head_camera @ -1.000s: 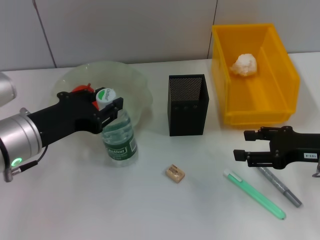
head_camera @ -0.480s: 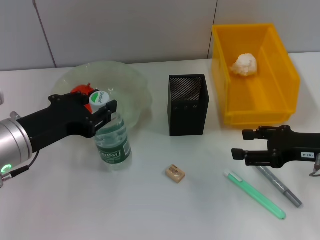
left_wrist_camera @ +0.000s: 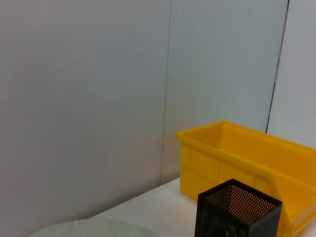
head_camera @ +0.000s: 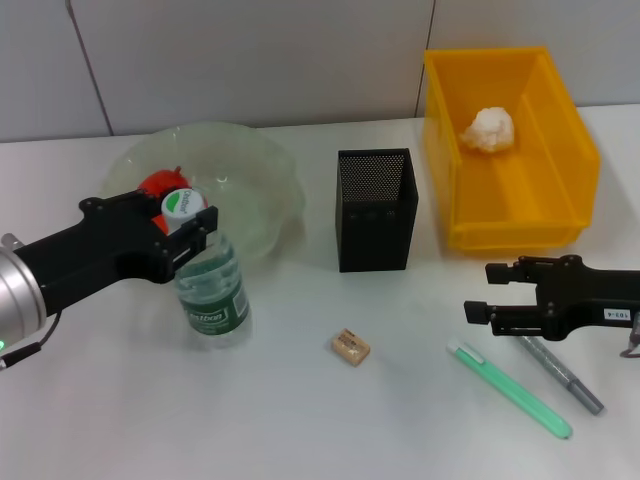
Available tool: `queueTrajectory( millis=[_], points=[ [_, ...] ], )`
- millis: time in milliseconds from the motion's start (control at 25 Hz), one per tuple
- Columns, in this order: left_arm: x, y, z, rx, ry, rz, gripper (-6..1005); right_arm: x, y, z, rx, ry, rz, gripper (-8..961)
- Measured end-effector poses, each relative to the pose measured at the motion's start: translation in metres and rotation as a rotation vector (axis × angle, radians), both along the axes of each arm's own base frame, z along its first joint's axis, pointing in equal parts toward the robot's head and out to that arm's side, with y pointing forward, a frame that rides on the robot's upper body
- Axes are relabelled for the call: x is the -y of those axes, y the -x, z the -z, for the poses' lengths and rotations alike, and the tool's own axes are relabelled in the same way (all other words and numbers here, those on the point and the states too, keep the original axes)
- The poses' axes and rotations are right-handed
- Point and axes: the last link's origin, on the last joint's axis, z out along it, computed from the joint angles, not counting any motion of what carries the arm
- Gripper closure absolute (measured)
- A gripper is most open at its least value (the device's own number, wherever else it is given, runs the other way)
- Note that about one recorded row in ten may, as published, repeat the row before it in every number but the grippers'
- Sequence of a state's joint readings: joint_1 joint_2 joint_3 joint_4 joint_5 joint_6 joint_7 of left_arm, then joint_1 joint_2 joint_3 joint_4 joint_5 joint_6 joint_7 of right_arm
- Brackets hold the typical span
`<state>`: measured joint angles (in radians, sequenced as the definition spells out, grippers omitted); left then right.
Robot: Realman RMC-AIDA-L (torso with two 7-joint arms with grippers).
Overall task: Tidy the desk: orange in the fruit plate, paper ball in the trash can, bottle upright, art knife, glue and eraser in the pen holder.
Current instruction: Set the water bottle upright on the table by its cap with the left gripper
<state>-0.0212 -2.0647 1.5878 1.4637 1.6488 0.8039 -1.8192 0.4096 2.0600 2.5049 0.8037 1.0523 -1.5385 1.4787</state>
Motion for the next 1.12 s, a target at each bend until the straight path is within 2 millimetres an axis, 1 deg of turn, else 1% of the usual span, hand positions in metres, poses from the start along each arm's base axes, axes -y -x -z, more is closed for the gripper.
queueTrajectory(
  millis=[40, 440, 800, 1120],
  points=[
    [0.001, 0.004, -0.002, 0.0, -0.006, -0.011, 458, 0.0, 0.0, 0.0, -0.001, 0.002, 0.0, 201],
    [0.0, 0.017, -0.015, -0.008, -0.045, -0.049, 447, 0.001, 0.0, 0.001, -0.001, 0.004, -0.006, 201],
    [-0.001, 0.021, -0.02, -0.013, -0.061, -0.06, 437, 0.001, 0.001, 0.002, 0.0, 0.008, -0.009, 201],
    [-0.004, 0.03, -0.026, -0.014, -0.081, -0.087, 428, -0.001, 0.003, 0.005, -0.003, 0.011, -0.01, 201]
  ],
)
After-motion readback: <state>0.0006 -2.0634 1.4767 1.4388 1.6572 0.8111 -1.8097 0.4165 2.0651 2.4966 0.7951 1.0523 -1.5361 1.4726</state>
